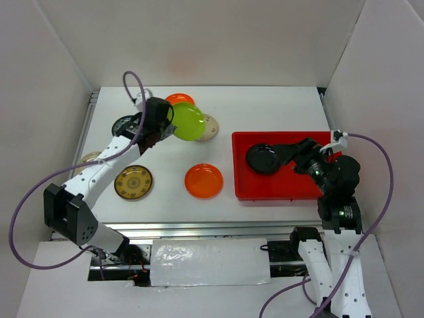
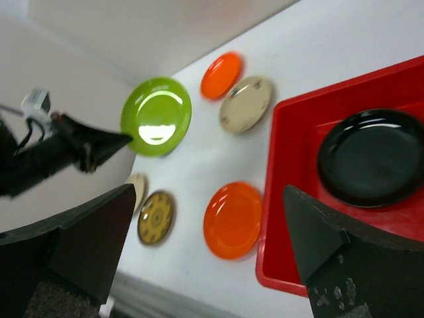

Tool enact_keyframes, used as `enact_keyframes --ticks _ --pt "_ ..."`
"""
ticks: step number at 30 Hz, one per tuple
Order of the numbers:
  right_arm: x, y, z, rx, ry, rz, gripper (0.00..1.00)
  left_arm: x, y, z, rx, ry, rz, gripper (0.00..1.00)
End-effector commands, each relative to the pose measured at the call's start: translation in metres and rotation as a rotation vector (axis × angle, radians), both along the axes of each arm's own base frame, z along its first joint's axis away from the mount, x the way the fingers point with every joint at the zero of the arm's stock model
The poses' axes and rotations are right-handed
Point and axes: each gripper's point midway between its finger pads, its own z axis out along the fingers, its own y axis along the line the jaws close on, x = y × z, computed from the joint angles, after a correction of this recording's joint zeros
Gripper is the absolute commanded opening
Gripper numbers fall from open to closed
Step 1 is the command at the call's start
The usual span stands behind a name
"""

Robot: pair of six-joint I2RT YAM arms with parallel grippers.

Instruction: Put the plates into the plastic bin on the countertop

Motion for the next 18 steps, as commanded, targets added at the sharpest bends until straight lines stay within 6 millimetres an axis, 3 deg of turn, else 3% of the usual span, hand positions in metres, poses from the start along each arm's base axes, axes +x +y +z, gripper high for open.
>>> enact_keyframes --ticks 1,2,3,4,5,6,8,9,10,11,18 --pt "-0.008 -0.045 0.024 0.002 -0.025 -0.285 1.00 0.009 -0.074 0.021 -0.036 -0.101 -0.304 0.00" --pt "-0.013 -0.052 0.027 0.009 -0.030 -0.331 1.00 0.011 -0.104 0.009 -0.070 -0.073 -0.420 0.00" --pt "-0.020 -0.054 0.039 0.013 -0.068 -0.348 1.00 0.013 -0.134 0.027 -0.079 -0.107 -0.506 0.00" --pt "-0.023 -0.056 0.044 0.016 -0.079 -0.358 1.00 0.012 -0.151 0.027 -0.046 -0.100 -0.568 0.00" --pt "-0.029 -0.057 0.051 0.012 -0.089 -0.364 1.00 0.025 -0.172 0.029 -0.030 -0.100 -0.596 0.00" --pt "-0.032 -0.058 0.054 0.006 -0.095 -0.375 1.00 0.015 -0.192 0.018 -0.019 -0.053 -0.659 0.00" --pt "-0.037 -0.060 0.060 -0.017 -0.101 -0.383 1.00 0.019 -0.226 0.011 -0.022 -0.053 -0.734 0.00" --pt "-0.037 -0.062 0.061 -0.023 -0.098 -0.393 1.00 0.016 -0.238 0.006 -0.044 -0.041 -0.778 0.00" --pt "-0.038 -0.064 0.061 -0.034 -0.095 -0.400 1.00 0.019 -0.249 -0.012 -0.040 -0.009 -0.792 0.00" --pt "-0.038 -0.064 0.062 -0.036 -0.094 -0.400 1.00 0.019 -0.261 -0.005 -0.047 -0.026 -0.807 0.00" --pt "-0.037 -0.056 0.058 -0.044 -0.092 -0.350 1.00 0.017 -0.300 -0.059 -0.080 0.042 -0.870 0.00"
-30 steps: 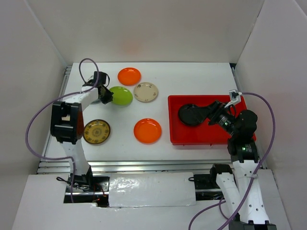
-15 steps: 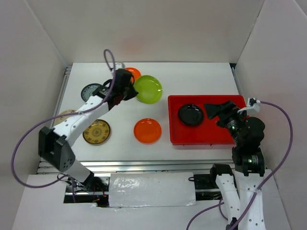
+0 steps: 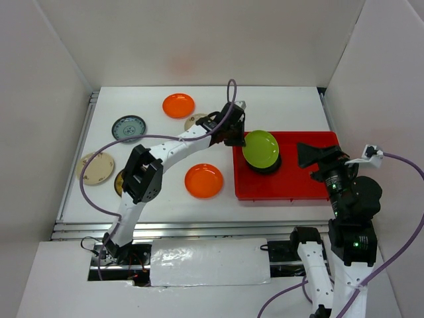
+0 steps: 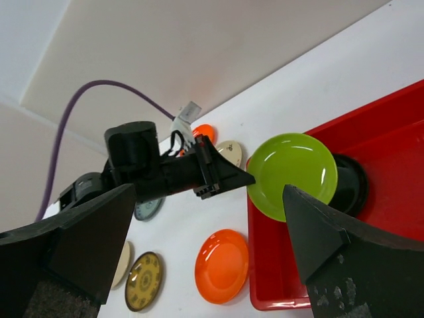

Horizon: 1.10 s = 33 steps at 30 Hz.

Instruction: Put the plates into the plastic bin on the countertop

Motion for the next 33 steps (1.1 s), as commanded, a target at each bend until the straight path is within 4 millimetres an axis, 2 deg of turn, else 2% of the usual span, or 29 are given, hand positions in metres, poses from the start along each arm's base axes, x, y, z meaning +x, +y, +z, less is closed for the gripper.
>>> enact_keyframes --ticks 1,3,4,5,7,9,10,11,12,14,15,16,17,18,20,21,23,24,25,26,27,28,29,30,31,32,33 --pt "0.002 0.000 -0.003 -0.027 0.018 0.009 1.00 0.007 -0.019 0.006 -0.058 -0.030 -0.043 0.00" --pt "0.002 0.001 -0.003 -0.029 0.019 0.015 1.00 0.007 -0.024 -0.001 -0.055 -0.022 -0.041 0.00" --pt "0.002 0.004 -0.003 -0.027 0.017 0.029 1.00 0.009 -0.025 -0.010 -0.045 -0.008 -0.039 0.00" --pt "0.002 0.005 -0.002 -0.029 0.016 0.035 1.00 0.011 -0.029 -0.007 -0.057 -0.012 -0.041 0.00" --pt "0.002 0.006 -0.002 -0.029 0.011 0.039 1.00 0.014 -0.032 -0.014 -0.057 -0.004 -0.035 0.01" --pt "0.002 0.007 -0.002 -0.031 0.011 0.049 1.00 0.019 -0.037 -0.008 -0.069 -0.011 -0.031 0.03" --pt "0.002 0.008 -0.001 -0.032 0.009 0.052 1.00 0.022 -0.040 -0.010 -0.072 -0.012 -0.031 0.07" --pt "0.002 0.009 -0.003 -0.032 0.011 0.061 1.00 0.024 -0.042 -0.008 -0.077 -0.014 -0.029 0.12" --pt "0.001 0.010 -0.002 -0.033 0.007 0.064 1.00 0.023 -0.043 -0.009 -0.073 -0.005 -0.029 0.35" --pt "0.001 0.010 -0.001 -0.037 0.004 0.067 1.00 0.018 -0.046 -0.005 -0.091 0.007 -0.051 0.50" --pt "0.000 0.010 -0.001 -0.039 0.002 0.067 1.00 0.014 -0.046 0.013 -0.112 -0.015 -0.059 0.57" --pt "0.000 0.010 0.000 -0.039 -0.001 0.068 1.00 0.005 -0.047 0.016 -0.105 -0.019 -0.069 0.82" --pt "0.001 0.011 -0.001 -0.042 0.000 0.074 1.00 0.001 -0.046 0.025 -0.099 -0.051 -0.071 0.96" --pt "0.001 0.013 0.000 -0.043 -0.003 0.082 1.00 -0.004 -0.045 0.061 -0.142 -0.113 -0.077 0.99" --pt "0.003 0.015 -0.004 -0.039 0.005 0.094 1.00 -0.016 -0.039 0.076 -0.138 -0.139 -0.086 0.99" --pt "0.004 0.017 -0.003 -0.043 -0.002 0.110 1.00 -0.021 -0.025 0.106 -0.143 -0.183 -0.053 0.99" --pt "0.007 0.023 -0.009 -0.051 -0.002 0.152 1.00 -0.029 0.003 0.112 -0.099 -0.180 0.034 0.99" --pt "0.010 0.035 -0.016 -0.053 -0.010 0.224 1.00 -0.034 0.041 0.120 -0.043 -0.211 0.150 0.99" --pt "0.013 0.042 -0.021 -0.056 -0.006 0.275 1.00 -0.036 0.064 0.124 -0.012 -0.225 0.221 0.99" --pt "0.015 0.051 -0.028 -0.062 0.006 0.337 1.00 -0.046 0.092 0.145 -0.038 -0.241 0.317 0.99" --pt "0.018 0.066 -0.043 -0.049 0.049 0.437 1.00 -0.048 0.133 0.117 0.079 -0.214 0.428 0.99" --pt "0.020 0.073 -0.051 -0.043 0.075 0.477 1.00 -0.055 0.152 0.114 0.098 -0.203 0.468 0.99" --pt "0.022 0.077 -0.059 -0.049 0.090 0.496 1.00 -0.064 0.172 0.121 0.078 -0.198 0.509 0.99" --pt "0.028 0.079 -0.073 -0.052 0.127 0.469 1.00 -0.074 0.195 0.090 0.153 -0.145 0.536 0.99" --pt "0.031 0.078 -0.079 -0.057 0.139 0.446 1.00 -0.080 0.204 0.083 0.154 -0.133 0.543 0.99" --pt "0.033 0.078 -0.089 -0.055 0.156 0.432 1.00 -0.094 0.218 0.060 0.181 -0.100 0.529 0.99" --pt "0.034 0.078 -0.093 -0.056 0.159 0.421 1.00 -0.097 0.224 0.049 0.179 -0.081 0.524 0.99"
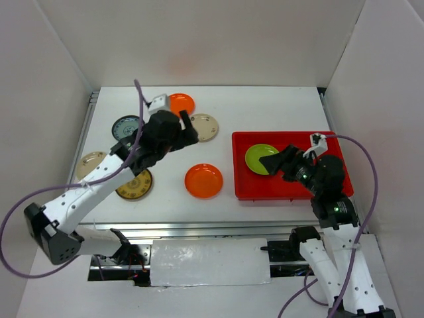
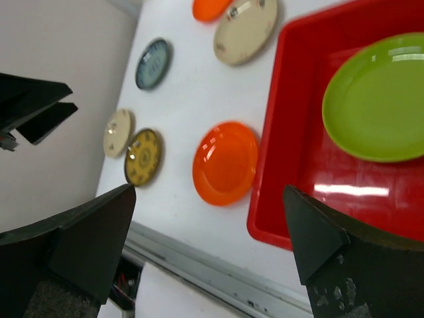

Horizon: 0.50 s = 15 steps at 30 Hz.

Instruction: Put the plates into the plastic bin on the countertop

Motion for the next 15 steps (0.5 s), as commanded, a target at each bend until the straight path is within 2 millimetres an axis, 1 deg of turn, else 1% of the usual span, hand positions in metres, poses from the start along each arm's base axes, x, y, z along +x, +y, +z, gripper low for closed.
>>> enact_keyframes --ticks 1,2,3,4,5,6,7,8,10,12,13,14,15 --pt "0.005 0.008 0.002 -0.017 -0.065 0.007 1.00 -0.023 0.034 -0.092 0.114 0.196 0.050 0.99" --pt "0.006 0.010 0.002 -0.011 -0.072 0.014 1.00 -0.036 0.042 -0.118 0.125 0.236 0.031 0.99" --pt "0.007 0.012 -0.004 -0.012 -0.055 0.023 1.00 -0.043 0.042 -0.132 0.110 0.268 0.007 0.99" --pt "0.006 0.016 -0.006 -0.013 -0.051 0.040 1.00 -0.040 0.037 -0.137 0.073 0.250 -0.008 0.99" --pt "0.006 0.019 -0.006 -0.012 -0.054 0.049 1.00 -0.051 0.042 -0.161 0.072 0.275 -0.033 0.99" --pt "0.005 0.021 -0.006 -0.015 -0.058 0.063 1.00 -0.055 0.035 -0.168 0.030 0.275 -0.096 0.99" --pt "0.004 0.023 -0.005 -0.016 -0.060 0.073 1.00 -0.043 0.021 -0.153 -0.055 0.169 -0.135 0.99" --pt "0.003 0.024 -0.002 -0.011 -0.073 0.079 1.00 -0.049 0.026 -0.172 -0.063 0.181 -0.141 0.99" --pt "-0.001 0.030 0.004 -0.003 -0.087 0.111 1.00 -0.047 0.028 -0.180 -0.088 0.180 -0.137 0.99" --pt "-0.004 0.031 0.012 0.001 -0.108 0.124 1.00 -0.042 0.036 -0.191 -0.074 0.202 -0.102 0.99" --pt "-0.004 0.031 0.013 -0.005 -0.111 0.125 1.00 -0.040 0.037 -0.196 -0.073 0.210 -0.102 0.99" --pt "-0.006 0.032 0.014 -0.009 -0.110 0.129 1.00 -0.045 0.037 -0.210 -0.073 0.257 -0.117 0.99" --pt "-0.007 0.030 0.015 -0.011 -0.116 0.122 1.00 -0.037 0.034 -0.208 -0.103 0.225 -0.123 0.99"
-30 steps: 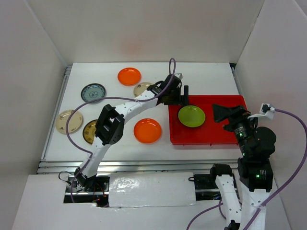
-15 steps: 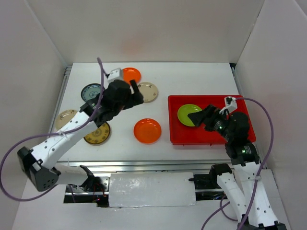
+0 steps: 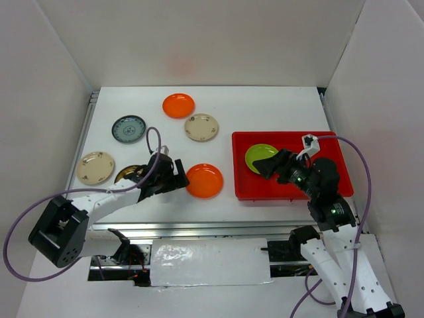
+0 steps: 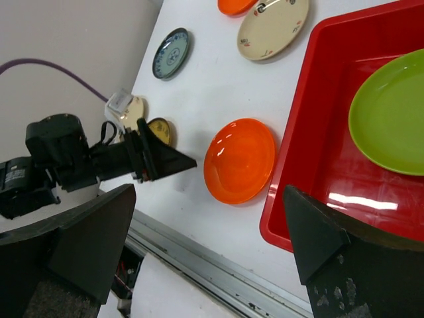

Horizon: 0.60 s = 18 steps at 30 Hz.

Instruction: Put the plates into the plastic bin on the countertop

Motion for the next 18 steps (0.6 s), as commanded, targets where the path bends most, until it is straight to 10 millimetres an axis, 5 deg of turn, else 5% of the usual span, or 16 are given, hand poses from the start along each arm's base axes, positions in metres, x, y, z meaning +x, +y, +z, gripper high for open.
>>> enact_keyframes --ticks 1,6,10,13,16,18 --pt "-0.003 0.002 0.034 0.007 -0.123 0.019 1.00 0.036 -0.028 0.021 -0.154 -0.132 -0.048 0.99" --pt "-0.003 0.003 0.030 0.013 -0.120 0.024 1.00 0.037 -0.042 -0.014 -0.237 -0.038 -0.082 0.94" --pt "-0.004 0.003 0.033 0.009 -0.122 0.023 1.00 0.040 -0.039 -0.035 -0.208 0.018 -0.040 0.80" --pt "-0.006 0.001 0.039 0.010 -0.137 0.018 1.00 0.042 -0.035 -0.043 -0.192 0.034 -0.016 0.61" --pt "-0.007 0.000 0.043 0.011 -0.147 0.011 1.00 0.042 -0.029 -0.049 -0.162 0.053 0.009 0.03" --pt "-0.008 -0.001 0.045 0.009 -0.152 0.010 1.00 0.047 -0.017 -0.039 -0.112 0.024 0.066 0.00"
